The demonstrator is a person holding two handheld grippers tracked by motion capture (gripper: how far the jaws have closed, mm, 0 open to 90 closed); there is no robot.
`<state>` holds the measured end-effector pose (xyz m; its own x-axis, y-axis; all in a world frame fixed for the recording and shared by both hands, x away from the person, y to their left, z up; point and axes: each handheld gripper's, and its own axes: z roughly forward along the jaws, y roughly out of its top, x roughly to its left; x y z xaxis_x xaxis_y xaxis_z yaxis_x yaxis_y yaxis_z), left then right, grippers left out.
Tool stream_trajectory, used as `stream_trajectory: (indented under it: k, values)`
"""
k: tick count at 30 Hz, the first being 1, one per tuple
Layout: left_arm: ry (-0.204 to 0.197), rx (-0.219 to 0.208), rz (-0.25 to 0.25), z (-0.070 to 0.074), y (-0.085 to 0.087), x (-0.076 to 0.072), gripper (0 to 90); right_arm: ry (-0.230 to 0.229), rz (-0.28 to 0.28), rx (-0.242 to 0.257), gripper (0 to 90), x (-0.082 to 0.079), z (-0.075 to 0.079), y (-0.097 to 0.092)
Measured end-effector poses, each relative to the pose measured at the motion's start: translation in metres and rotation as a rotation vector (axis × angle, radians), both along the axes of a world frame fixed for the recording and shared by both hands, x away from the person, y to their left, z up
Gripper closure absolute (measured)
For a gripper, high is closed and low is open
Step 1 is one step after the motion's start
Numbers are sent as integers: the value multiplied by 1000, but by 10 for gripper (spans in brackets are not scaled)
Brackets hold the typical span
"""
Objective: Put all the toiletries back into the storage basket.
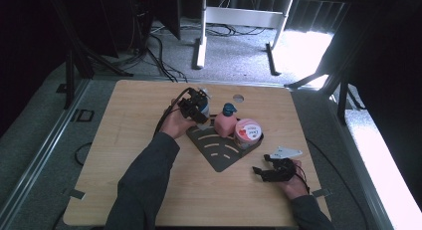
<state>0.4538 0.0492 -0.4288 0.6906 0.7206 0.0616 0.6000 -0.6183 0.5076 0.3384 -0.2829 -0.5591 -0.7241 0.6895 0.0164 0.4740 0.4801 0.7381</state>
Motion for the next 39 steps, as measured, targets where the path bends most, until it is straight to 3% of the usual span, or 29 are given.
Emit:
stream_trajectory:
  k: [13,26,39]
  values:
    - [-31,16,-23,-15,-9,11,556,0,1,0,271,0,0,0]
    - [-7,28,-23,-29,-16,21,555,0,4,-1,270,0,0,0]
    - [1,25,-23,-33,-20,26,555,0,4,-1,271,0,0,0]
